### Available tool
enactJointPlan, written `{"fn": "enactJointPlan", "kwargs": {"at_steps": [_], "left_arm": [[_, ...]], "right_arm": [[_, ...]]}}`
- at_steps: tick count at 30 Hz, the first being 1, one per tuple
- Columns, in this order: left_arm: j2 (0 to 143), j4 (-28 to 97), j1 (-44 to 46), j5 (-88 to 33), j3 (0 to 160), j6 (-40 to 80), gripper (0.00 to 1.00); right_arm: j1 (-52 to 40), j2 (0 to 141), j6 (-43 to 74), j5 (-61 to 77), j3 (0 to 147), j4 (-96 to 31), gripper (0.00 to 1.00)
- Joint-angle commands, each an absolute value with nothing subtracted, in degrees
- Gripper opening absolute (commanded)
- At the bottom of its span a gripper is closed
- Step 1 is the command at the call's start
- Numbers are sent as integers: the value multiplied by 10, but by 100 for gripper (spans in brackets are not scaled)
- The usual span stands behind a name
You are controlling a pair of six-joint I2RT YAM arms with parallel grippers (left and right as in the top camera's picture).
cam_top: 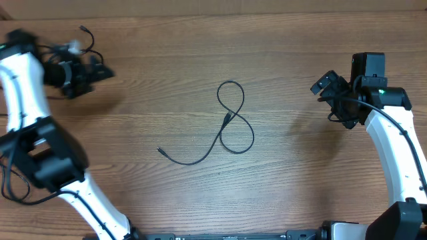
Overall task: Untangle cables
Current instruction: 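Lift the left gripper away from the placed cable, then swing the left gripper toward the figure-eight cable at center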
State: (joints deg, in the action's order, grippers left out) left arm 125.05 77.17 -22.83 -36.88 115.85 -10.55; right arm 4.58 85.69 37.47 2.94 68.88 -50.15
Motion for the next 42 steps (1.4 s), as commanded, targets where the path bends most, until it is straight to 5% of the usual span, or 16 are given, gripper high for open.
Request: {"fn": "enactJointPlan", "kwargs": {"at_steps": [1, 16, 20, 26, 37, 39, 42], "left_arm": [[1256, 770, -136, -321, 1155, -137, 100], [1263, 763, 206, -129, 1125, -67, 100], [1263, 753, 265, -22, 1072, 30, 100], [1263, 745, 280, 72, 1035, 142, 99], [1263, 746, 282, -90, 1033, 21, 99], [1263, 753, 281, -48, 1033, 27, 99], [1263, 785, 262, 141, 1033, 205, 100]], "right_arm": [[50, 849, 374, 24, 690, -498, 100], [50, 849, 374, 25, 690, -498, 100], [50, 849, 374, 25, 690, -498, 100], [50, 849, 374, 25, 690, -498, 100], [50, 849, 374, 25, 690, -498, 100], [50, 849, 374, 25, 690, -498, 100], [50, 849, 374, 25, 690, -498, 100]]}}
